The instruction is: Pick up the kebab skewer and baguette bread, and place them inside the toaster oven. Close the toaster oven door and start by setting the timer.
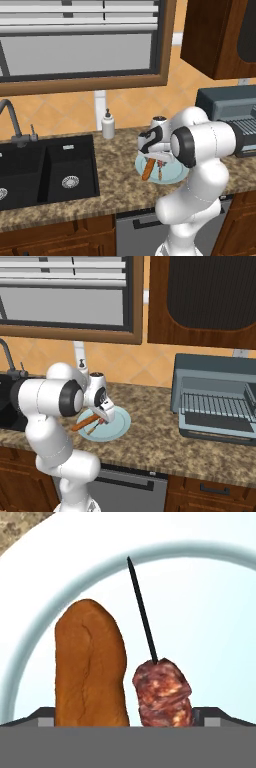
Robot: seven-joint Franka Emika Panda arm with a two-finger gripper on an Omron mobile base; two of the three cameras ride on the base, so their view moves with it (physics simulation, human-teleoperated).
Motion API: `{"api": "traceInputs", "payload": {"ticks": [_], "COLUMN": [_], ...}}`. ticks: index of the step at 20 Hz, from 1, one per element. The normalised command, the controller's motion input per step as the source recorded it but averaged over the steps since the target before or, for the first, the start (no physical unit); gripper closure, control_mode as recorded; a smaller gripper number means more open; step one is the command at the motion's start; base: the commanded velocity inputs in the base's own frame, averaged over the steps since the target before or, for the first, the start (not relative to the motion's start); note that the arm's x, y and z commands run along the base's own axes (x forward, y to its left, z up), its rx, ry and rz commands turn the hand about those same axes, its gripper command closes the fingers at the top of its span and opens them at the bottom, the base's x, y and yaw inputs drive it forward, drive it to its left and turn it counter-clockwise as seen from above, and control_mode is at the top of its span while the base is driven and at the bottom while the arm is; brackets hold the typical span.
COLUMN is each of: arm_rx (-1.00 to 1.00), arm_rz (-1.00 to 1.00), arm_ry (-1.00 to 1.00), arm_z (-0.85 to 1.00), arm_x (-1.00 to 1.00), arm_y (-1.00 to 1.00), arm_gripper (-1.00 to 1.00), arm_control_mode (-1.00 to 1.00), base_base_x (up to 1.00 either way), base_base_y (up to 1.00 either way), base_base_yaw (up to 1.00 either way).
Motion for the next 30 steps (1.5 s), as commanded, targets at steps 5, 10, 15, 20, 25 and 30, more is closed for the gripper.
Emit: {"api": "traceInputs", "payload": {"ticks": [5,10,15,20,25,30], "arm_rx": [0.0,0.0,0.0,0.0,0.0,0.01], "arm_rz": [0.0,0.0,0.0,0.0,0.0,0.0], "arm_ry": [0.0,0.0,0.0,0.0,0.0,0.0], "arm_z": [-0.31,-0.13,0.0,0.0,-0.13,-0.14], "arm_x": [0.0,0.0,0.0,0.0,0.0,-0.01], "arm_y": [0.09,0.01,0.0,0.0,0.0,-0.01], "arm_gripper": [-1.0,-1.0,-1.0,1.0,1.0,1.0], "arm_control_mode": [-1.0,-1.0,-1.0,-1.0,-1.0,-1.0], "base_base_x": [0.0,0.0,0.0,0.0,0.0,0.0], "base_base_y": [0.0,0.0,0.0,0.0,0.0,0.0], "base_base_yaw": [0.0,0.0,0.0,0.0,0.0,0.0]}}
